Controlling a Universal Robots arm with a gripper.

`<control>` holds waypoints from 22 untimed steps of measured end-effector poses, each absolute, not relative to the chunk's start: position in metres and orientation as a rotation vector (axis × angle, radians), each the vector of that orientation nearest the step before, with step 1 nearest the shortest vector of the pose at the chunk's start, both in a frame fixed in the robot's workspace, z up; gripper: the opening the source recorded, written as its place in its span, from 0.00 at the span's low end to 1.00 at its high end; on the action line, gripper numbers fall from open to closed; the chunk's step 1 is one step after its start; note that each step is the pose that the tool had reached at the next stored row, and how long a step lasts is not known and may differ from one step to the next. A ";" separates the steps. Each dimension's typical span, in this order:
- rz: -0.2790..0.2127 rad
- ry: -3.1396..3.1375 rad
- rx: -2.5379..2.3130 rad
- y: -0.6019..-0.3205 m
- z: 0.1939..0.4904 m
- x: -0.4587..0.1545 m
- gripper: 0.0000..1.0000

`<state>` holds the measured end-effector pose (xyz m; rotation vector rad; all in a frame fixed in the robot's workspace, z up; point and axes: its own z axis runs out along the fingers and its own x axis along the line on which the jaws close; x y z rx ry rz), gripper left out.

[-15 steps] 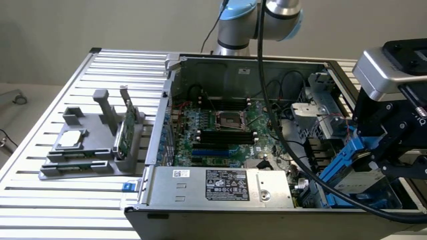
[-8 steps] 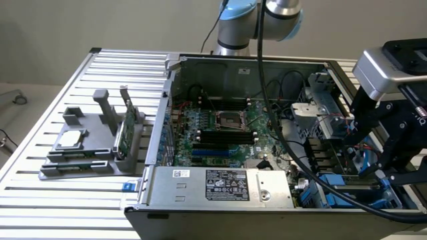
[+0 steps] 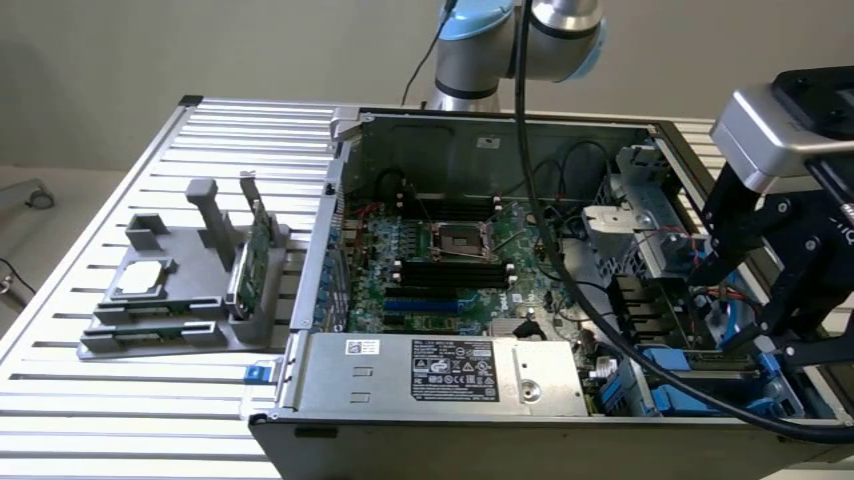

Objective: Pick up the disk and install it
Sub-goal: 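Insert the disk into the insertion slot, then insert the first disk wire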

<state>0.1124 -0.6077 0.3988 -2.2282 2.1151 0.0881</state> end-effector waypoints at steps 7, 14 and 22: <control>0.092 2.114 -2.225 -0.608 0.399 0.112 0.58; 0.092 2.115 -2.224 -0.608 0.399 0.112 0.58; 0.092 2.115 -2.224 -0.608 0.399 0.112 0.32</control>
